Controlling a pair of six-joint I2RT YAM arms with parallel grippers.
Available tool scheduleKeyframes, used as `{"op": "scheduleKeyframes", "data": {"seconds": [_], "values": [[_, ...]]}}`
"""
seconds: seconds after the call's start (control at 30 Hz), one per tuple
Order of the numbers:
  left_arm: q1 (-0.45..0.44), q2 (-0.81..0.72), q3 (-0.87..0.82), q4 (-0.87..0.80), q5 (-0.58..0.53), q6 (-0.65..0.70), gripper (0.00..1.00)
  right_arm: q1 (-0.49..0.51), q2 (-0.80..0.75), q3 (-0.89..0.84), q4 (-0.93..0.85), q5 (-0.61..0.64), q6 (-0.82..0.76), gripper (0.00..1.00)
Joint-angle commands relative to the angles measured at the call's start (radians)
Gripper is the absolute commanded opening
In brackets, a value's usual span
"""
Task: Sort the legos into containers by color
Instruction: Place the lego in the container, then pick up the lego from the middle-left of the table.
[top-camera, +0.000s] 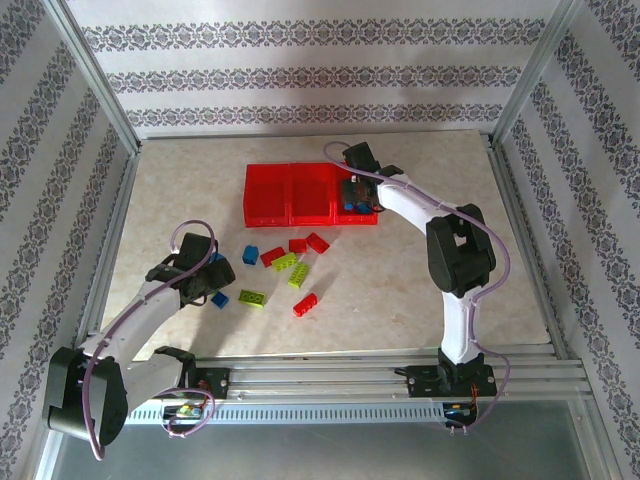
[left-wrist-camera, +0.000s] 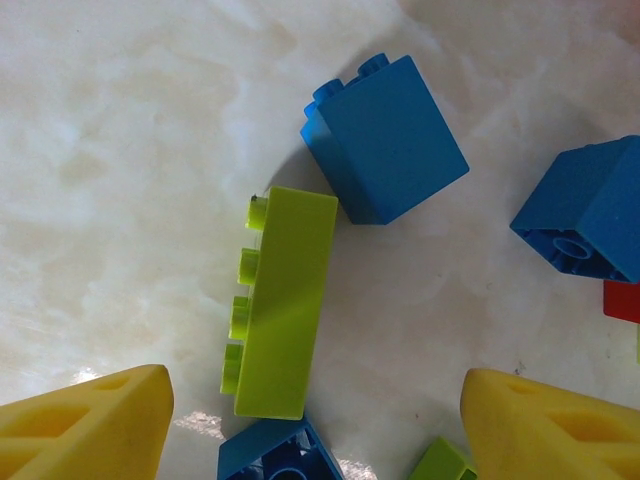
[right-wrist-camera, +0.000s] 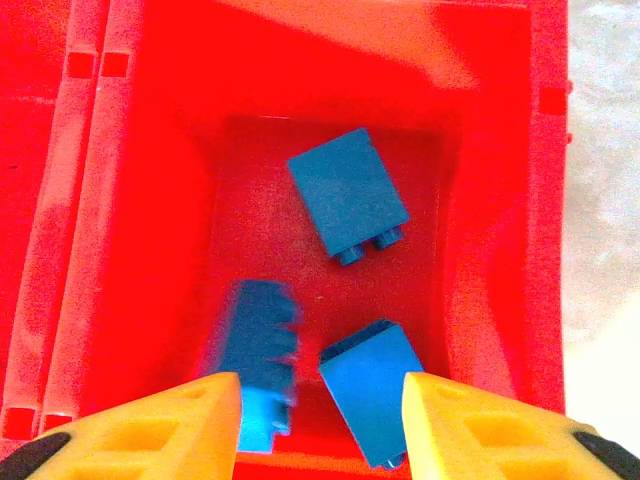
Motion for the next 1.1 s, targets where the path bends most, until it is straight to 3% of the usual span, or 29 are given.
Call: {"op": "scheduleKeyframes", "data": {"seconds": [0.0, 0.3, 0.83, 0.97, 1.07], "values": [[-0.014, 0.010, -0.011, -0.017, 0.002, -0.007, 0.75, -0.004, -0.002, 0.025, 0.000, -0.013, -0.005, 0.48], [-0.013, 0.021, -0.010, -0.011, -0.008, -0.002, 0.70, -0.004, -0.070, -0.024, 0.011, -0.011, -0.003, 0.53], [-0.014, 0.113, -0.009, 0.067, -0.042, 0.004, 0.62, 0.023, -0.328, -0.292, 0.097, 0.011, 0.046, 0.72], [-0.013, 0.160, 0.003, 0.099, -0.047, 0.012, 0.61, 0.026, -0.405, -0.367, 0.118, 0.030, 0.055, 0.82], [-0.013, 0.183, 0.011, 0.101, -0.064, 0.017, 0.60, 0.027, -0.453, -0.416, 0.125, 0.044, 0.065, 0.98]]}}
